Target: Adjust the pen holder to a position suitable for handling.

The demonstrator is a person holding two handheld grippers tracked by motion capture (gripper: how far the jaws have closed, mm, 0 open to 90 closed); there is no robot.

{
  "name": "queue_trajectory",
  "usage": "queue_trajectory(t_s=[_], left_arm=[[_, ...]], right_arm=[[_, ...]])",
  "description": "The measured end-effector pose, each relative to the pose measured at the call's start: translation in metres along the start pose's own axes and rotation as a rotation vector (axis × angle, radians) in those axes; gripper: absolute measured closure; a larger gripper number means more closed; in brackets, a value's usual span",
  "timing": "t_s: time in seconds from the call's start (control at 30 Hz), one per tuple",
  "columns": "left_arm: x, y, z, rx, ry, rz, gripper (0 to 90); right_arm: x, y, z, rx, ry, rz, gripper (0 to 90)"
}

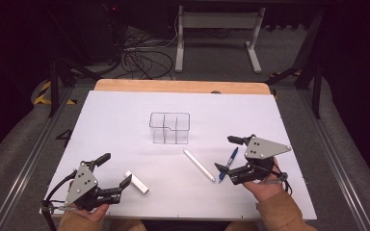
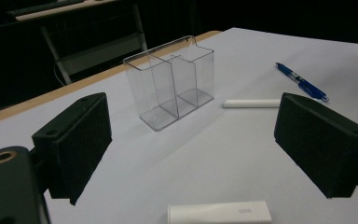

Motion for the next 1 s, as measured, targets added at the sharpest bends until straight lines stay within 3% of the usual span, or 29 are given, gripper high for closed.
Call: queue_trajectory(t_s=[0.43, 0.67, 1.0], left_arm=[[0.001, 0.001, 0.0, -0.002, -0.006, 0.001, 14.4], [0.001, 0.001, -0.001, 0.004, -0.002, -0.001, 14.2], [0.002, 0.002, 0.001, -0.027, 0.009, 0.011, 14.1]], right_arm=[[0.014, -0.014, -0.003, -0.021, -0.025, -0.004, 10.7], [0.018, -0.014, -0.002, -0.028, -0.028, 0.02, 10.6], [0.027, -0.025, -0.01, -0.03, -0.051, 0.084, 16.8]])
Point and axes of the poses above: each handheld gripper's, and its own axes: x roughly forward along the jaws, y roughly out of its underside, z roughly to its left, the point moved 7 cm from there along x, roughly forward along the jaws, and after that the axes turned 12 degrees about -y, right-handed, at the moved point
